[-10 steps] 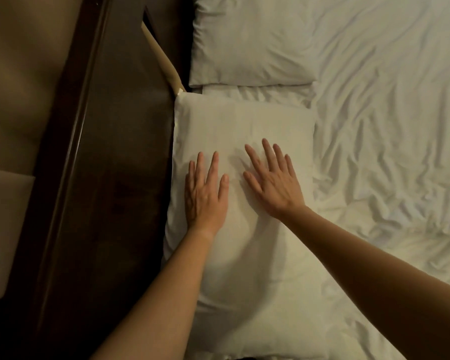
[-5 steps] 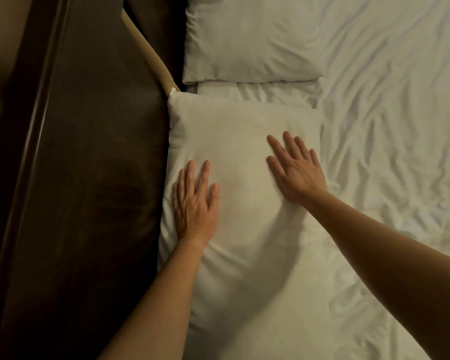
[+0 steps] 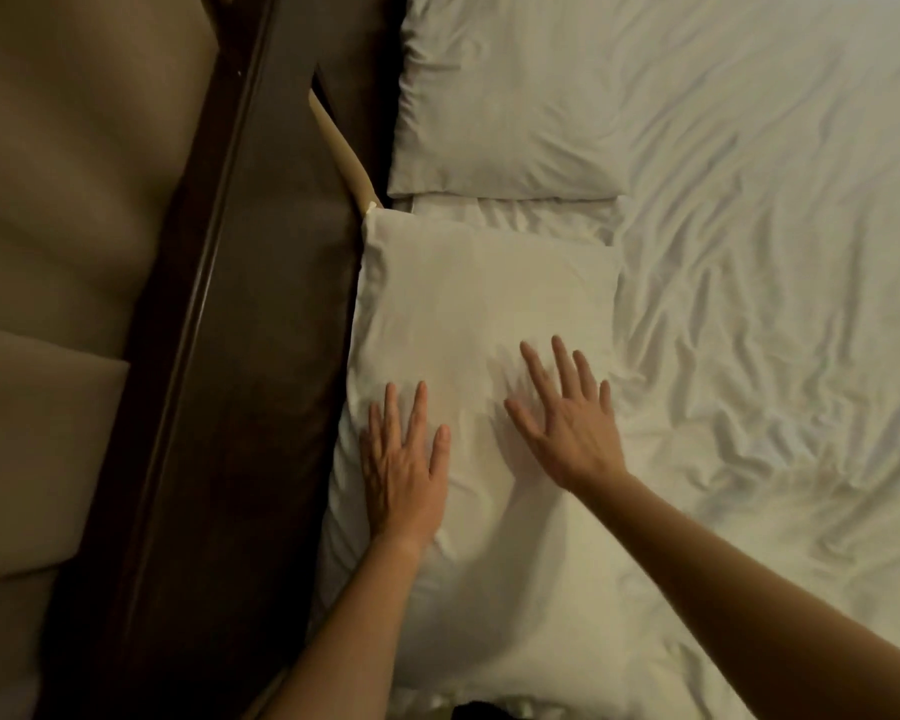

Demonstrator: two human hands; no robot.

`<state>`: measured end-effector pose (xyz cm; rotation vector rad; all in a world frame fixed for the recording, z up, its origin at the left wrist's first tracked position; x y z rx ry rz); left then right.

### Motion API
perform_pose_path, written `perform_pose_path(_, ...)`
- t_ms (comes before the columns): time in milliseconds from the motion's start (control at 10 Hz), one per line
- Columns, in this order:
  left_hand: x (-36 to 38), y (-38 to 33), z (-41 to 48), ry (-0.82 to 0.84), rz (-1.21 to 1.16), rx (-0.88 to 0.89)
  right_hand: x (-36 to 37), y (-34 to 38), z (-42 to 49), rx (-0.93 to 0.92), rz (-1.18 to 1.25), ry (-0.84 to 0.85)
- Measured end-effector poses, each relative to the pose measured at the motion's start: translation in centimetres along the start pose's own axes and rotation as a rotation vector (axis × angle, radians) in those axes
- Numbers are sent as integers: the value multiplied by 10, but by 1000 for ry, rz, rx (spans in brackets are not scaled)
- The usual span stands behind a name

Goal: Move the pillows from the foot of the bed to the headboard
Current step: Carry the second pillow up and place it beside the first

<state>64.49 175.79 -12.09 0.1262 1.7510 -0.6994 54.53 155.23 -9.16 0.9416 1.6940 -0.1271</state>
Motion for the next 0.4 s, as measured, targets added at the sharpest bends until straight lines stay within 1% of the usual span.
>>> perform_pose_path(100, 9, 1, -45, 52, 43, -4, 27, 3, -47, -76, -37, 135)
perform_pose_path(200, 18, 11, -68, 146, 123, -16, 44, -11, -72, -85, -50, 210)
perform_pose_path(300, 13, 14, -67, 182, 129, -39, 41, -21, -72, -71, -46, 204)
perform_pose_path(400, 1, 2, -65, 231, 59, -110, 28, -17, -71, -99, -81, 203)
Point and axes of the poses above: each hand's wrist, its own z-axis towards the middle knuckle, its own x-axis out of the palm, y = z × x, the point moved 2 cm from there along z, towards the middle knuckle
